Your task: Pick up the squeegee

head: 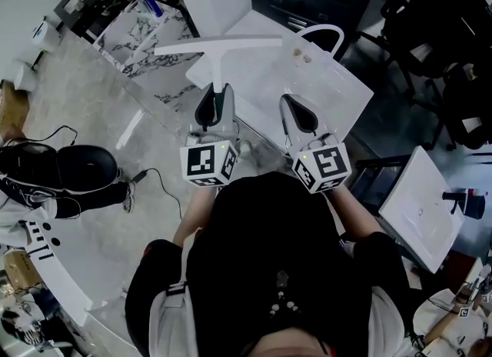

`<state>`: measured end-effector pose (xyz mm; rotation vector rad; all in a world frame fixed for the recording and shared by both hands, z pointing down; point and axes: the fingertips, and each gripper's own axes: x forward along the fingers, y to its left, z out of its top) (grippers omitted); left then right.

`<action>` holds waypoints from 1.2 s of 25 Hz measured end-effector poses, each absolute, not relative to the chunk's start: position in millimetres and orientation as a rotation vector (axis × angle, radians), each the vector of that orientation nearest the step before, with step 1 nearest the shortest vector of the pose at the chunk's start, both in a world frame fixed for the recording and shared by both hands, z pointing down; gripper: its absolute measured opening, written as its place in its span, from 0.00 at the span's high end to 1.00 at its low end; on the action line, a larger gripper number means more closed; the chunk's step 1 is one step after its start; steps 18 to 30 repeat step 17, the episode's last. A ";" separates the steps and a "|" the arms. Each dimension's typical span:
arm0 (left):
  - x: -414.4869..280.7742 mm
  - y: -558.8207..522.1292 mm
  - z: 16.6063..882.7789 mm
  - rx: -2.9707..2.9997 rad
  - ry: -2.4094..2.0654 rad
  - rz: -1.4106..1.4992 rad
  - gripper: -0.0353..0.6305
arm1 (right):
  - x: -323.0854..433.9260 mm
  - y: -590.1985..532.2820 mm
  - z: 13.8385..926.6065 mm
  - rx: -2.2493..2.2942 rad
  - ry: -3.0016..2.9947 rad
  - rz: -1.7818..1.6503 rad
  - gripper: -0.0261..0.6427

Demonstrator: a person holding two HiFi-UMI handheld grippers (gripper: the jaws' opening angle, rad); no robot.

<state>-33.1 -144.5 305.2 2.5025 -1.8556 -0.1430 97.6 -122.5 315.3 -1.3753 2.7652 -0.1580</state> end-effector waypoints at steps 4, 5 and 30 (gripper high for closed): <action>-36.9 -142.9 308.4 2.492 -1.854 -0.144 0.78 | 94.2 -121.0 317.1 -1.367 2.774 -0.160 0.96; -37.6 -142.1 308.6 2.493 -1.856 -0.143 0.78 | 93.2 -120.5 317.3 -1.365 2.775 -0.159 0.96; -37.4 -143.6 309.3 2.494 -1.852 -0.132 0.78 | 90.9 -122.0 318.5 -1.356 2.781 -0.168 0.96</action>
